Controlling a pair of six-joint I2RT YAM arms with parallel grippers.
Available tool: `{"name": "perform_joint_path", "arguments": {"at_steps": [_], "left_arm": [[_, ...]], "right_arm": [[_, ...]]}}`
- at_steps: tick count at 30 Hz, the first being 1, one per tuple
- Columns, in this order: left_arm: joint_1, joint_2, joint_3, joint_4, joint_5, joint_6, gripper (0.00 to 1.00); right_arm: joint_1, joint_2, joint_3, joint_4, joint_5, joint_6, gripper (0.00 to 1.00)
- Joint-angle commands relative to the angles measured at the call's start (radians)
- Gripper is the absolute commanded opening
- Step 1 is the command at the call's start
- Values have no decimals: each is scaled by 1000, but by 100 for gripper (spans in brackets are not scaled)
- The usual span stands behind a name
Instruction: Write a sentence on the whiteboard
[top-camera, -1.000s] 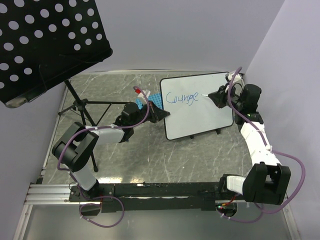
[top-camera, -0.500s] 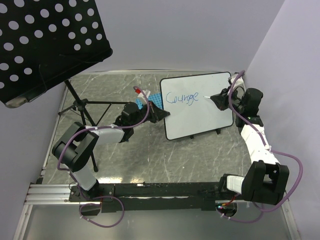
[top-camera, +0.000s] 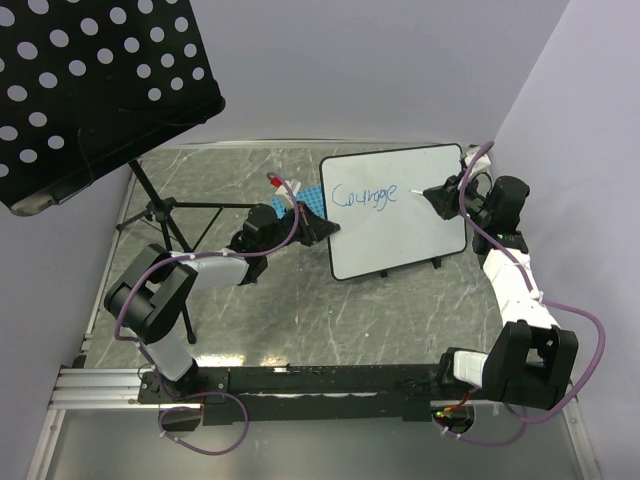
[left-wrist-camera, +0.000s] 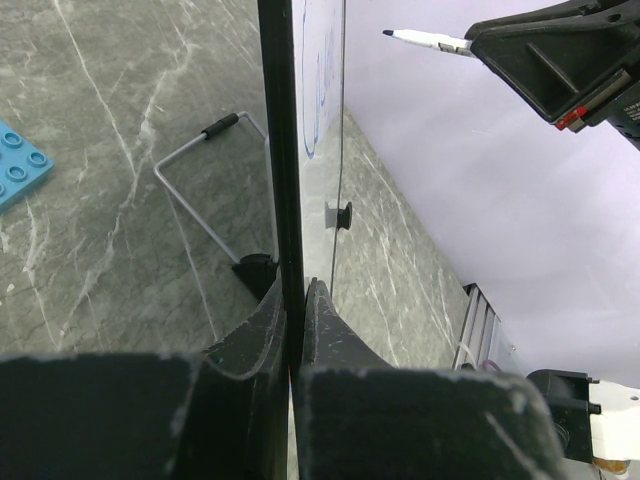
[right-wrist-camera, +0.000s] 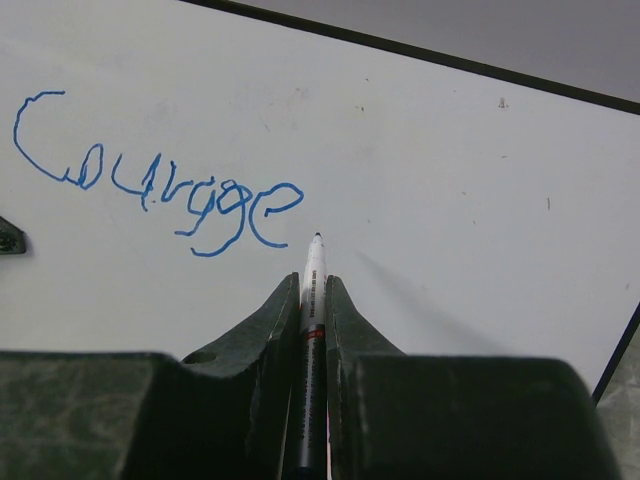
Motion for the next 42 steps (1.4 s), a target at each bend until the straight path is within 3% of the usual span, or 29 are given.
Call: {"name": "perform_joint_path", "arguments": {"at_steps": [1,15,21,26,42], "left_arm": [[-6,-14,6,40,27,95,1],[-6,-4,9,53,37,80,1],[-4,-1,21,34,44,89,1],[-6,-3,22,39,44,85,1],[-9,-3,26,26,37,86,1]], "right_arm": [[-10,-9,-16,73,-25,-4,0],[-11,-3,-48,159,-51,-15,0],[-25,-3,-11,99,-109,-89,0],[-28,11,-60,211,-115,-52,0],[-25,130,-36,349,-108,-12,0]]}}
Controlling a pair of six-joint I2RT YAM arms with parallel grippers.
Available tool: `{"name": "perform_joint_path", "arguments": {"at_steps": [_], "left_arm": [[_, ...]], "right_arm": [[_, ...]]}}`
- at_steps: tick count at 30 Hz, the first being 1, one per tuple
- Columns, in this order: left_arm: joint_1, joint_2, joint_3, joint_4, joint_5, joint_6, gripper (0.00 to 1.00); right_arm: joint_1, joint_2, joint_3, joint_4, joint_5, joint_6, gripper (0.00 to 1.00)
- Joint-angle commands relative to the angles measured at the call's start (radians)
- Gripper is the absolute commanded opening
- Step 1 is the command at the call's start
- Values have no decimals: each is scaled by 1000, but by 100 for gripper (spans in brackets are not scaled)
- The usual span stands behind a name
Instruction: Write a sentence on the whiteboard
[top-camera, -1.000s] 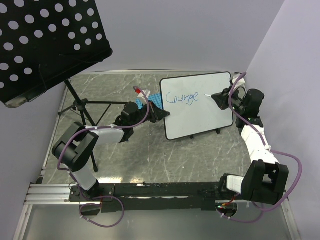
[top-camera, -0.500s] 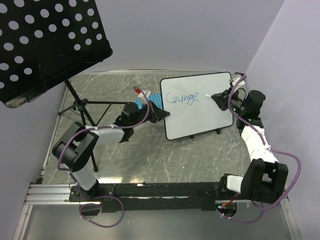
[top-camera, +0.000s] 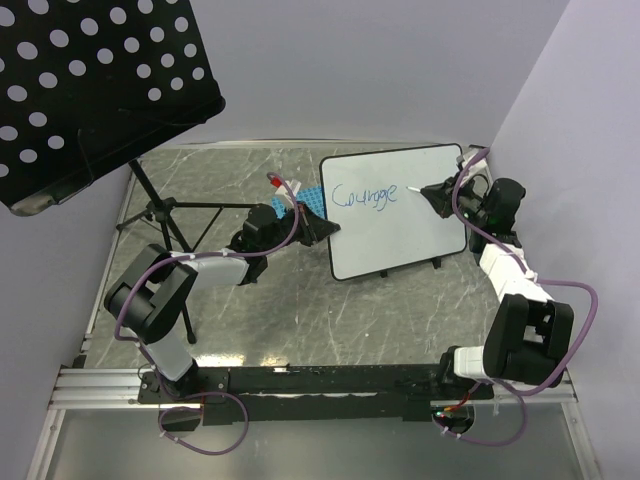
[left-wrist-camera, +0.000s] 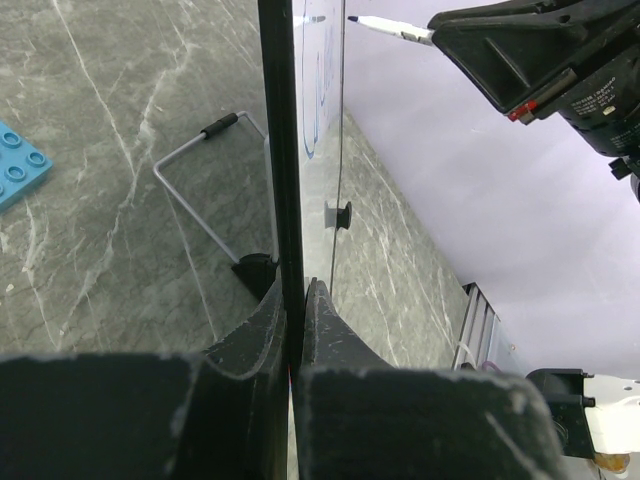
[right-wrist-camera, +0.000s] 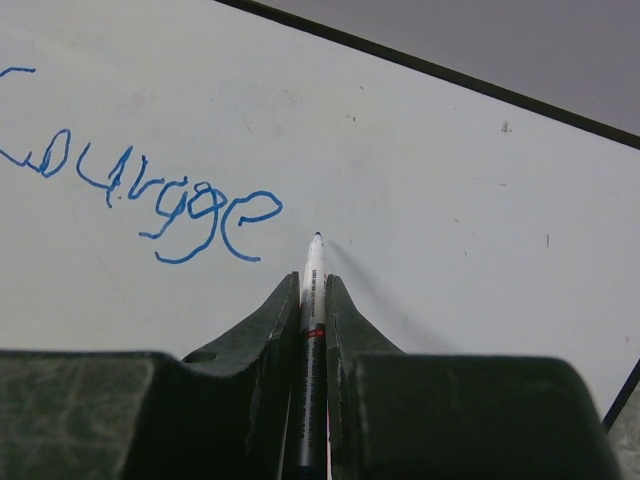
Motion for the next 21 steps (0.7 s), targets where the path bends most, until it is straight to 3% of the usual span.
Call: {"name": "perform_joint_path", "arguments": {"at_steps": [1,21], "left_arm": [[-10,-3,26,26,34,87,1],[-12,-6,21,34,32,87,1]], "right_arm": [[-2,19,13,119,-11,17,0],[8,47,2,89,-10,-19,0]]}}
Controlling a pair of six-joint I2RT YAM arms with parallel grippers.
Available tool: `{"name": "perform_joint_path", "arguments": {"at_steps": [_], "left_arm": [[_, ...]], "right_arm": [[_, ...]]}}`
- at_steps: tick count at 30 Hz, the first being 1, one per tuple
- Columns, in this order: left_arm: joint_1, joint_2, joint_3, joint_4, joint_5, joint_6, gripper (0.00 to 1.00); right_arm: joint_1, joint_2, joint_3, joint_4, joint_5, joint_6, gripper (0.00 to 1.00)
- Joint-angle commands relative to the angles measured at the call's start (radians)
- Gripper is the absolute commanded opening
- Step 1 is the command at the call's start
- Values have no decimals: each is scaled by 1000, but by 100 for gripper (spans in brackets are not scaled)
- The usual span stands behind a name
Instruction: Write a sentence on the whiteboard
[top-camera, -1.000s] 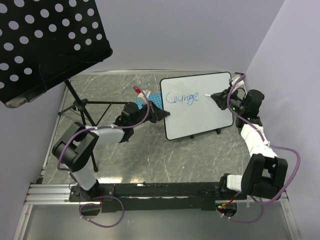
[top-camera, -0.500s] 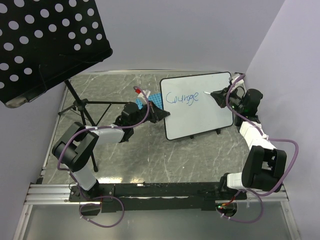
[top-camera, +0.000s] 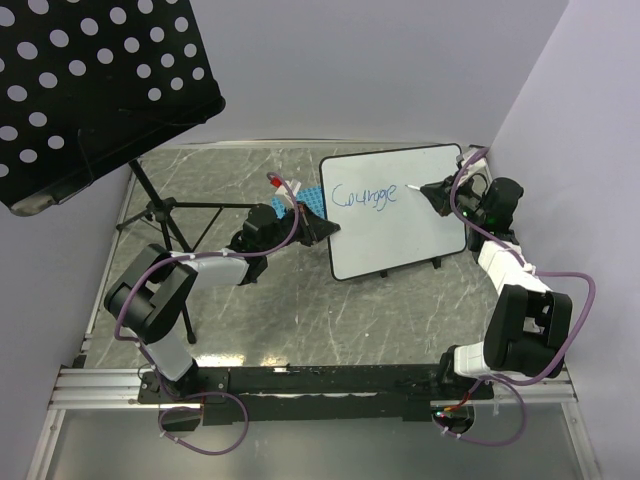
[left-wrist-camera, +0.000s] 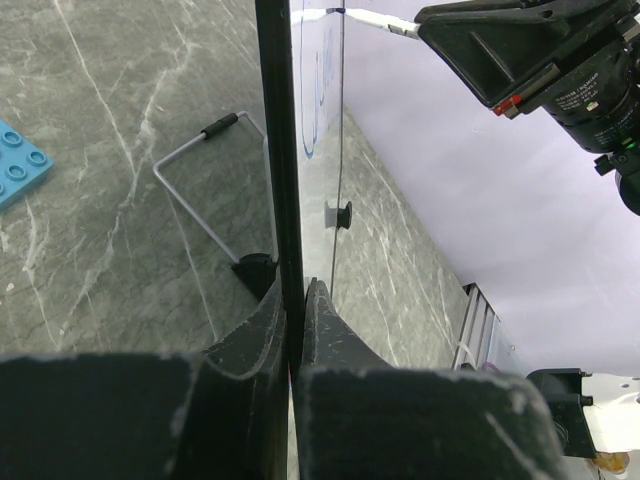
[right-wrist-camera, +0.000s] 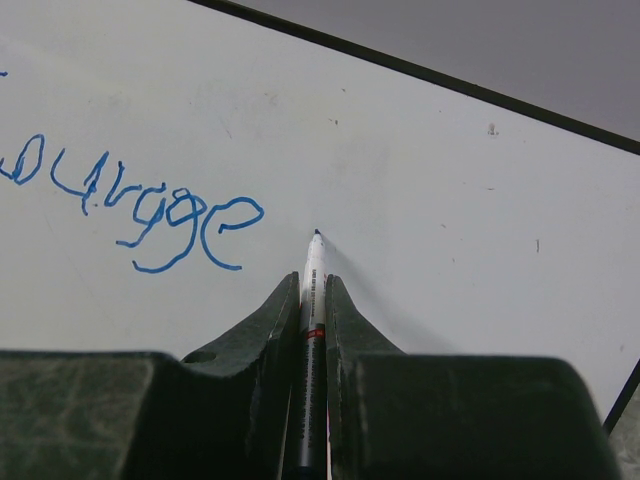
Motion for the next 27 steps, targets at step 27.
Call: {"name": "perform_joint_path", "arguments": {"at_steps": [27], "left_arm": [[-12,-3,21,29,32,92,1]], "right_arm": [[2,-49,-39,6,47,-56,0]]}}
